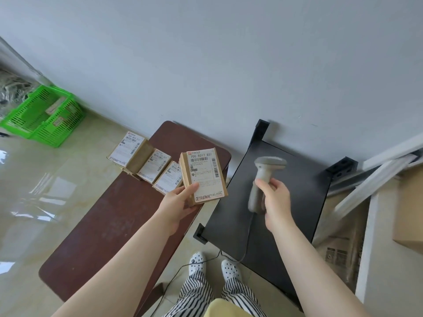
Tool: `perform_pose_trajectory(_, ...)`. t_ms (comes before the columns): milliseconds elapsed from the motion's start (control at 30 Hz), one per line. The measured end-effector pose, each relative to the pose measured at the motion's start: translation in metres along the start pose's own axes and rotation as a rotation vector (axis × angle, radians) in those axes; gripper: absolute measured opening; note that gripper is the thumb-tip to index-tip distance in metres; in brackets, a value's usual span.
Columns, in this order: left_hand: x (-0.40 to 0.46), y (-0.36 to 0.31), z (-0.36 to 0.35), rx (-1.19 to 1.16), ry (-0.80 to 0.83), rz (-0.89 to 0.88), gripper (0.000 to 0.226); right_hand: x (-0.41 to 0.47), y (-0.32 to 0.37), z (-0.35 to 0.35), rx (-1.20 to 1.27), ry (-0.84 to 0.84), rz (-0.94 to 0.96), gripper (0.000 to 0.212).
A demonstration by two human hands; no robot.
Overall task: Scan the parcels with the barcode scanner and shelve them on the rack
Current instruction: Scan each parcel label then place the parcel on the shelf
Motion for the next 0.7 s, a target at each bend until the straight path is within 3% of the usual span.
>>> perform_pose_trajectory(67,-0.001,-0.001,0.003,-0.021,-0.001,-0.001,0.029,-0.008,0.018,-0.011,0.086,0.188,0.023,0.018)
perform_pose_trajectory(200,-0.002,-0.007,0.012,-0.025,0.007,-0.006,0.024,-0.017,0.052,-0.021,-0.016,0.690,0.105,0.036)
perform_pose_trajectory(300,-0.003,-0.014,0.020,-0.016,0.006,-0.016,0.022,-0.020,0.068,-0.026,-0.142,0.927,0.123,0.044)
perform_pose_trajectory(533,-0.003,-0.021,0.036,0.005,0.001,-0.044,0.021,-0.021,0.087,-0.037,-0.325,1.112,0.150,0.019)
perform_pose_trajectory(700,-0.004,-0.022,0.041,0.000,0.006,-0.051,0.021,-0.023,0.089,-0.042,-0.397,1.147,0.167,0.028)
Point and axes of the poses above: each hand's wrist, its own x-axis towards the middle knuckle, its own z-axis out of the back of the hand, y = z × x, the point moved 5 cm from there along x, towards the middle knuckle, and after that the axes turned 13 degrees about z, right-handed, at the moved point
